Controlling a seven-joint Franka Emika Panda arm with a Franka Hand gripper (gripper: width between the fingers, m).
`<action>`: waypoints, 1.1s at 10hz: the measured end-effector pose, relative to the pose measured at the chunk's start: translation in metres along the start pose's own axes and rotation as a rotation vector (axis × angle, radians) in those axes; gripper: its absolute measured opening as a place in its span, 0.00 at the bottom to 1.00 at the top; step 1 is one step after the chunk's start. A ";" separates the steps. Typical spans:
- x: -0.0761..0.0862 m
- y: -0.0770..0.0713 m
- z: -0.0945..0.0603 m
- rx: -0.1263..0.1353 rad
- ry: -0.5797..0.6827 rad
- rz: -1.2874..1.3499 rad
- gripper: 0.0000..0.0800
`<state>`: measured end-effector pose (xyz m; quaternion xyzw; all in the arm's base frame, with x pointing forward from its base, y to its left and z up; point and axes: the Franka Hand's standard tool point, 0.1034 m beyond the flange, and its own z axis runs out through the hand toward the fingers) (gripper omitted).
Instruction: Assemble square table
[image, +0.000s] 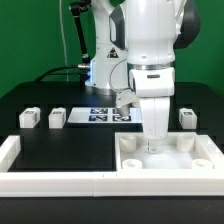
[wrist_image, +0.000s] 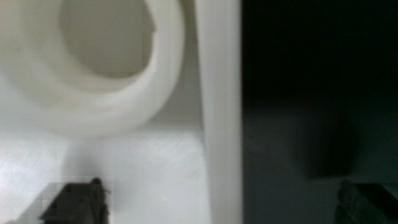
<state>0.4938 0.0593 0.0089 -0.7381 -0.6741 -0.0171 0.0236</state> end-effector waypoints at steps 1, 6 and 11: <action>0.003 -0.002 -0.011 -0.012 -0.003 0.068 0.81; 0.079 -0.058 -0.056 -0.048 -0.012 0.646 0.81; 0.102 -0.066 -0.057 -0.040 -0.006 1.034 0.81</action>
Offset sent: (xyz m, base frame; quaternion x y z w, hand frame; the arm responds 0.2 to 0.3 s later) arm -0.0366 0.0370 0.0382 -0.0266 -0.0579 0.1396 0.9882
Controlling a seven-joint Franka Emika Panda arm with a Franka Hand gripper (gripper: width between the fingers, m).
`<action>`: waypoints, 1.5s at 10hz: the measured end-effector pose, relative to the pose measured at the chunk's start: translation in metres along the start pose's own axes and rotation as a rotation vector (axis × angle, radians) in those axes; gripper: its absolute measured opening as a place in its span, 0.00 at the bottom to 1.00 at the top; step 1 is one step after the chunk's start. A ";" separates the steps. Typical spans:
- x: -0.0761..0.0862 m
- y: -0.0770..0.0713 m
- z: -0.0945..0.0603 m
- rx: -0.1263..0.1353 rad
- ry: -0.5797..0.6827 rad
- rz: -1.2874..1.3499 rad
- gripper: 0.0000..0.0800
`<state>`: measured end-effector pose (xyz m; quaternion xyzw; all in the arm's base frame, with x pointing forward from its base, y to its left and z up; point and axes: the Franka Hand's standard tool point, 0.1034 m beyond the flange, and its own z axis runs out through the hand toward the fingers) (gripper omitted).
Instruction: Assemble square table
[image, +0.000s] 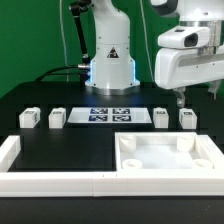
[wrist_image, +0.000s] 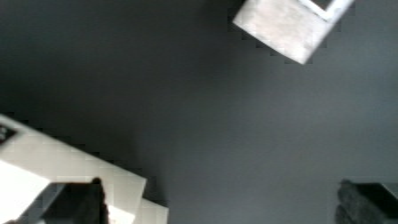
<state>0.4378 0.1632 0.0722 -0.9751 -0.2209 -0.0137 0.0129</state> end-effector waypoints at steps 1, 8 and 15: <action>-0.002 -0.002 0.004 0.008 -0.011 0.097 0.81; -0.005 -0.003 0.020 0.035 -0.167 0.359 0.81; -0.027 -0.013 0.040 0.121 -0.730 0.404 0.81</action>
Offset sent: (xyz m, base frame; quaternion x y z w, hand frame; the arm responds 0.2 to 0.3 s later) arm 0.0120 -0.0159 -0.0117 0.0166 0.0003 0.2467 0.9689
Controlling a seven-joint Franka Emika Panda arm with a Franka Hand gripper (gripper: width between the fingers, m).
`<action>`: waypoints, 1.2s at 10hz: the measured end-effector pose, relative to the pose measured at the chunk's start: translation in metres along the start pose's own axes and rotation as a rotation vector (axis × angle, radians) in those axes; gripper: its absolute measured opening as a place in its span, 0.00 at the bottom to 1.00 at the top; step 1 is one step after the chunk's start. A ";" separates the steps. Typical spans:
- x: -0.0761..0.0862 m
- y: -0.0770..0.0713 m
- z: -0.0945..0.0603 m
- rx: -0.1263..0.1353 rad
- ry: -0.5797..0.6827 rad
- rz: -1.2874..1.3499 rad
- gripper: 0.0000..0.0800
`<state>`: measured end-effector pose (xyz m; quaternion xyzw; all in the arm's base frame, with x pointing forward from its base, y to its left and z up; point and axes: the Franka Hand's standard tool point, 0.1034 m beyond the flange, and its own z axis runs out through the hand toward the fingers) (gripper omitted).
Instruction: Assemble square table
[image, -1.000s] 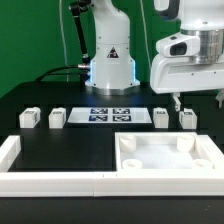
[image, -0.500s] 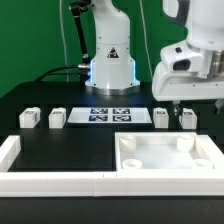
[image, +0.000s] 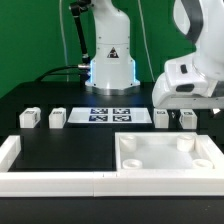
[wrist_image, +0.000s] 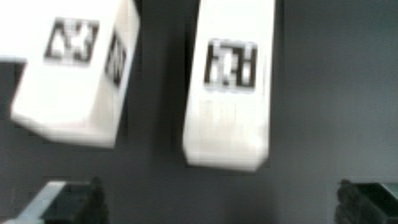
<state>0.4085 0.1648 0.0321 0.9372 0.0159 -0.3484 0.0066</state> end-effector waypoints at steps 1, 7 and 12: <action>-0.002 -0.003 0.007 0.024 -0.053 0.014 0.81; -0.008 -0.009 0.036 -0.001 -0.158 0.044 0.81; -0.009 -0.012 0.045 -0.010 -0.172 0.065 0.66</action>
Offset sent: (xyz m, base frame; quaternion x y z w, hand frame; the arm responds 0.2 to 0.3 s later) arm 0.0000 0.0000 0.0000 0.0000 0.0000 0.0000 1.0000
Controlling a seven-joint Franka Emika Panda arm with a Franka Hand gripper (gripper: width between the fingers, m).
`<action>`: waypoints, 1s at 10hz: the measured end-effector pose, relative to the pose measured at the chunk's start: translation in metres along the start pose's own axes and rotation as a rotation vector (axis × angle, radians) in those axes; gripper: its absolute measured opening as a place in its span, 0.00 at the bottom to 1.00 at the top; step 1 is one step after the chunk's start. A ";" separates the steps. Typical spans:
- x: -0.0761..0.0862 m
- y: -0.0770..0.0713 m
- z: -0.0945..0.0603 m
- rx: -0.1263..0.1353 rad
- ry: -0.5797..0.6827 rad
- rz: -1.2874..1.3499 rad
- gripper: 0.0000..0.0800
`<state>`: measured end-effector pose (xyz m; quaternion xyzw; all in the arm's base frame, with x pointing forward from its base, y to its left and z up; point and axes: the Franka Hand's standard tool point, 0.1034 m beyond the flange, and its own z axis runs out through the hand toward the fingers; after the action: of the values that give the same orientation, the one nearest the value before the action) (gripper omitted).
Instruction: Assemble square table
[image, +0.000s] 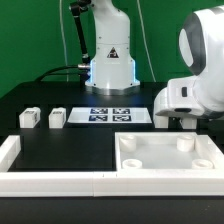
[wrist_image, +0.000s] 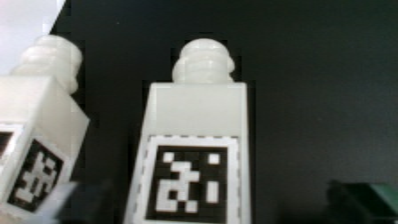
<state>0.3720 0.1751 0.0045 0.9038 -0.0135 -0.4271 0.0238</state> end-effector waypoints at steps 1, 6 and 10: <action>0.000 0.000 0.000 0.000 0.000 0.000 0.49; 0.000 0.000 0.000 0.000 0.000 0.000 0.36; -0.001 0.028 -0.059 0.043 0.088 -0.021 0.36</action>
Offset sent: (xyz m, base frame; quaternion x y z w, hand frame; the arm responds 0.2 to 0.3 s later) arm 0.0000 0.0000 0.0000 0.0000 0.0000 0.0000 1.0000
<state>0.4165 0.1494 0.0439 0.9220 -0.0123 -0.3869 0.0003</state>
